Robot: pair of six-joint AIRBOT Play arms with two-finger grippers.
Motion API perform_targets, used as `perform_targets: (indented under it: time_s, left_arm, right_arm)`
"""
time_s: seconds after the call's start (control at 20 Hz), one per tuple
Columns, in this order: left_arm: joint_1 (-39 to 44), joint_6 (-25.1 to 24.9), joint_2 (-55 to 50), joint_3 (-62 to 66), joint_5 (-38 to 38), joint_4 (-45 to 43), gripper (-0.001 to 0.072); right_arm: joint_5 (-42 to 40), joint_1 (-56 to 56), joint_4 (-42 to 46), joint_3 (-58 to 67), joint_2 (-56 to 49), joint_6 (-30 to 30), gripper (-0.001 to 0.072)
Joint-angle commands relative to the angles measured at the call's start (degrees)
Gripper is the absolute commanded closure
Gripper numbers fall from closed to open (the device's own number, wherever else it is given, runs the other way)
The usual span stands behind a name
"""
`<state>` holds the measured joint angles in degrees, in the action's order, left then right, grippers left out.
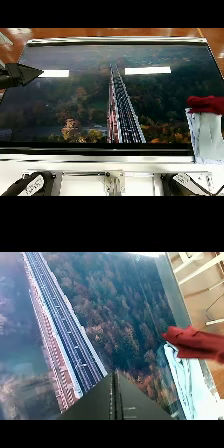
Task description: Fold the shirts.
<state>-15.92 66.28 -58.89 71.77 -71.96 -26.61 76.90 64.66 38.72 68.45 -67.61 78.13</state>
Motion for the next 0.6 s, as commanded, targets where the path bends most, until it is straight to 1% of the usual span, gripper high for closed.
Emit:
perform_targets:
  time_s: [0.0, 0.05, 0.15, 0.3, 0.45, 0.55]
  left_arm:
    - [0.02, -0.04, -0.02, -0.02, -0.11, 0.0, 0.0665]
    - [0.02, -0.04, -0.02, -0.02, -0.13, 0.0, 0.0665]
    - [0.02, -0.04, -0.02, -0.02, -0.17, 0.0, 0.0665]
    - [0.0, -0.02, -0.02, -0.02, -0.92, 0.02, 0.0665]
    - [0.0, 0.02, -0.02, -0.02, -1.64, 0.04, 0.0665]
    - [0.0, 0.46, -0.02, -0.02, -1.62, 0.02, 0.0665]
  right_arm:
    - [8.87, 0.63, 20.81, 0.02, 0.04, 4.98, 0.0643]
    - [10.75, 0.63, 25.77, -0.02, 0.04, 6.14, 0.0644]
    - [13.81, 0.63, 32.81, -0.02, 0.04, 7.28, 0.0644]
    - [15.63, 0.63, 38.71, -0.02, 0.11, 8.2, 0.0644]
    - [14.78, 0.63, 43.36, -1.01, 0.11, 9.79, 0.0644]
    - [13.49, 0.63, 44.83, -4.48, 0.11, 10.08, 0.0644]
